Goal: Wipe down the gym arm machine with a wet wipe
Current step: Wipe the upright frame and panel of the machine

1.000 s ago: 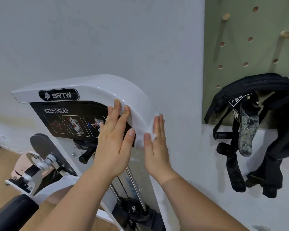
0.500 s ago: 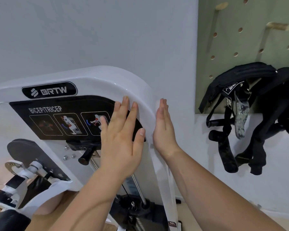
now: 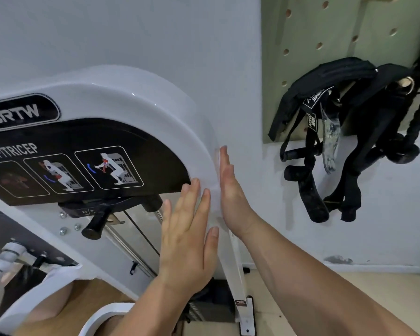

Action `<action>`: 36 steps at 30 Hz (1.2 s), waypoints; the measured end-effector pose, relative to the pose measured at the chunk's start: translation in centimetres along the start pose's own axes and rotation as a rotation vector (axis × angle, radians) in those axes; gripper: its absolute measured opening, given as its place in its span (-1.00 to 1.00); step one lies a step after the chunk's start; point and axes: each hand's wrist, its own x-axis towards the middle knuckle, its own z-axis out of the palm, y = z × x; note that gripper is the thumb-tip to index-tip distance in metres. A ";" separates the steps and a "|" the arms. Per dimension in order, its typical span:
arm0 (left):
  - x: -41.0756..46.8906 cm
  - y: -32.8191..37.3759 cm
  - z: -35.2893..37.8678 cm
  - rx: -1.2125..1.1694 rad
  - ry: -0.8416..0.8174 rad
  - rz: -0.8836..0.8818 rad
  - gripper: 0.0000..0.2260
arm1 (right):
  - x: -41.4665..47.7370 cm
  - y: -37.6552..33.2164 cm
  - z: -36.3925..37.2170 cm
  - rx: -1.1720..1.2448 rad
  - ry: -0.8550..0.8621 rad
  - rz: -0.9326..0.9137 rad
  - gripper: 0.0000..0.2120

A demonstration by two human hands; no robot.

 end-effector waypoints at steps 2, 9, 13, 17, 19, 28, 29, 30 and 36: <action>-0.5 0.4 1.0 0.017 0.028 -0.015 -0.49 | -0.2 -0.8 -0.1 -0.011 -0.029 -0.068 -0.26; -2.1 2.4 4.5 0.085 -0.036 -0.150 -0.45 | -4.1 10.2 -1.7 -0.076 -0.160 0.004 -0.14; -2.2 3.4 4.7 0.118 -0.053 -0.203 -0.43 | -1.8 8.6 -2.0 -0.067 -0.154 -0.010 -0.13; -2.2 3.7 4.4 0.034 -0.055 -0.243 -0.45 | 0.4 3.2 -1.4 -0.097 -0.147 -0.215 -0.23; -2.6 3.2 4.7 0.009 -0.047 -0.230 -0.45 | -0.5 4.2 -1.5 -0.084 -0.143 -0.319 -0.18; -8.2 -1.6 14.2 0.105 0.101 -0.136 -0.41 | -2.9 19.1 -2.5 -0.143 -0.123 -0.279 -0.10; -8.4 -2.0 15.2 0.098 0.135 -0.127 -0.41 | -1.8 18.2 -2.5 -0.148 -0.122 -0.351 -0.09; -8.5 -2.4 16.1 0.086 0.171 -0.115 -0.41 | -0.6 17.0 -2.5 -0.151 -0.123 -0.423 -0.08; -7.8 -4.5 19.2 0.029 0.364 0.017 -0.41 | 1.8 16.1 -2.5 -0.193 -0.144 -0.760 -0.05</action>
